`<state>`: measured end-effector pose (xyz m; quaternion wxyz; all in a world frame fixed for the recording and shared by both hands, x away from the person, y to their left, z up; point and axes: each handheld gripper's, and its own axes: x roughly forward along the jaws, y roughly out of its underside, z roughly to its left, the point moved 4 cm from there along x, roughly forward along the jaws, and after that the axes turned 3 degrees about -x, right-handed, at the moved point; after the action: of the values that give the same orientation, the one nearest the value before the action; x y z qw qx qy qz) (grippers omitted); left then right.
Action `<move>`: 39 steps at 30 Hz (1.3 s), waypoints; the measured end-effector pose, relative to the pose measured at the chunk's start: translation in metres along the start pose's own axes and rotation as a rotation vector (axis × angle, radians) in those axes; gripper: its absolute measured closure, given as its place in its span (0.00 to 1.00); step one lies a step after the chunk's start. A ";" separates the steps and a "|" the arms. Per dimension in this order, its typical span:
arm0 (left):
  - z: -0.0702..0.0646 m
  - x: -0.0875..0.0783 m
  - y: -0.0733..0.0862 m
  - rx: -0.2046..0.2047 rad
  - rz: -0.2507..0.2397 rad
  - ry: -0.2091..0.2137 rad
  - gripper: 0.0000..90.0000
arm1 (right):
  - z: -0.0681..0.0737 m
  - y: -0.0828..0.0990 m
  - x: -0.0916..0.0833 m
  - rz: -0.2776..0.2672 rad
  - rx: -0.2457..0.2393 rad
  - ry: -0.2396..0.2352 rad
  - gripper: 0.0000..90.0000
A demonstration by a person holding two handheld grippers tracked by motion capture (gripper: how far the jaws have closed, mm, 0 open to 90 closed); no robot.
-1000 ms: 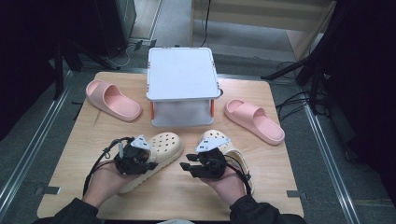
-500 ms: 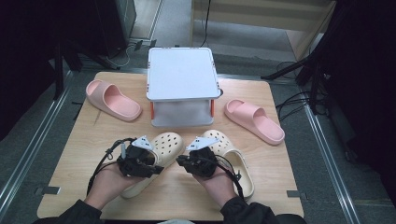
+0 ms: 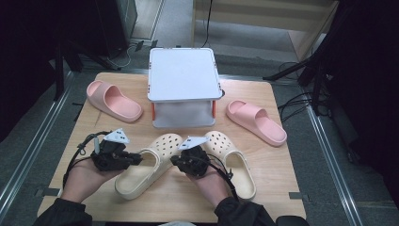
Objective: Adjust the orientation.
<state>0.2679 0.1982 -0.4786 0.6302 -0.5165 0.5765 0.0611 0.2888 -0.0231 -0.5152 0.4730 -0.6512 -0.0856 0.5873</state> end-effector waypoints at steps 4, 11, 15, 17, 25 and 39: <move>0.020 0.007 0.006 -0.030 0.028 -0.035 0.93 | 0.003 0.000 0.002 0.005 -0.004 -0.015 0.98; 0.046 0.022 0.017 -0.111 0.052 -0.046 0.93 | 0.003 0.001 0.006 0.018 0.003 -0.004 0.98; 0.043 0.032 0.019 -0.096 0.095 -0.032 0.95 | 0.002 0.001 0.010 0.029 -0.001 0.006 0.98; 0.042 0.033 0.019 -0.101 0.092 -0.025 0.96 | 0.002 0.000 0.011 0.029 -0.004 0.013 0.98; 0.031 0.036 0.020 -0.092 0.092 0.015 0.99 | -0.007 -0.002 0.012 0.031 0.013 0.036 0.97; 0.004 0.051 0.017 -0.055 0.100 0.125 0.97 | -0.023 -0.003 0.006 0.040 0.063 0.119 0.97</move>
<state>0.2756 0.1820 -0.5293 0.5747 -0.5069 0.6379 0.0762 0.3112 -0.0295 -0.5203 0.4859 -0.6712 -0.0258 0.5592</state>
